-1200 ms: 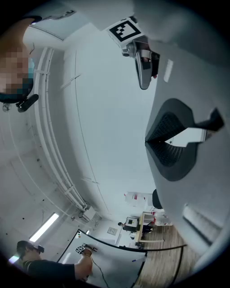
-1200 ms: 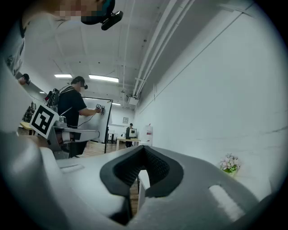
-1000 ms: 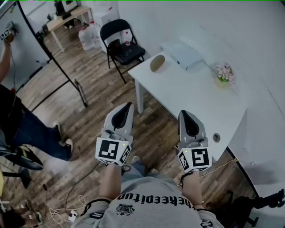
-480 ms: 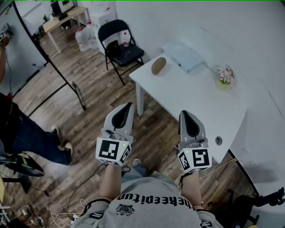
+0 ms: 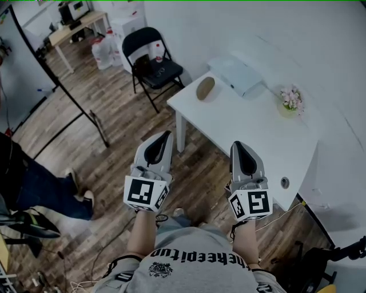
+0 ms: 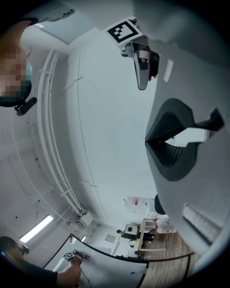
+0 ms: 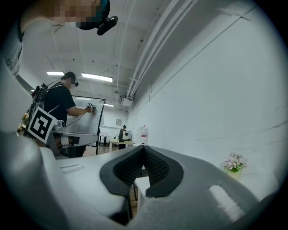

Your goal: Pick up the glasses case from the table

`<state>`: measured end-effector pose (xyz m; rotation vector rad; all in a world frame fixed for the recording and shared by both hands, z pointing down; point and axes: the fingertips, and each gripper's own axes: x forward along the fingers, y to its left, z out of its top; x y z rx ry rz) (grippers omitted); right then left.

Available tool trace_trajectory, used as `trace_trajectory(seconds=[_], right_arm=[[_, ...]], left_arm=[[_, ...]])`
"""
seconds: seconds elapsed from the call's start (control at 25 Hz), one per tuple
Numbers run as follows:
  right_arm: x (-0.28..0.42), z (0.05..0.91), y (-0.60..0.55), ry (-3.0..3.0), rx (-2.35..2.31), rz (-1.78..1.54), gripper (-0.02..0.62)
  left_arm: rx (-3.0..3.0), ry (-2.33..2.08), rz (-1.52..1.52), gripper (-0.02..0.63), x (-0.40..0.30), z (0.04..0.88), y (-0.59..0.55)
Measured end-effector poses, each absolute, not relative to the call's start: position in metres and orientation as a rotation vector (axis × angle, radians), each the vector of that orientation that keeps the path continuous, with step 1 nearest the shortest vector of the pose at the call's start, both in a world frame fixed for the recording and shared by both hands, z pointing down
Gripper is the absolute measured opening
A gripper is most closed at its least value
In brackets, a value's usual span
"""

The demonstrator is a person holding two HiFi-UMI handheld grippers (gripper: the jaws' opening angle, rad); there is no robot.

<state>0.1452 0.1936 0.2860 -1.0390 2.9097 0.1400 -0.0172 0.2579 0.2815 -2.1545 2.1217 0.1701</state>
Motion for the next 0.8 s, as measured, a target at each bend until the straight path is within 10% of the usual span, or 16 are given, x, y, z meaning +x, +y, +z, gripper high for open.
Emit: trace_trajectory(seconds=[0.8], right_arm=[[0.125,0.296,0.162,2.895,-1.11,0.12,0.004]], left_arm=[[-2.223,2.085,0.194,0.018,-0.04,0.294,0.222]])
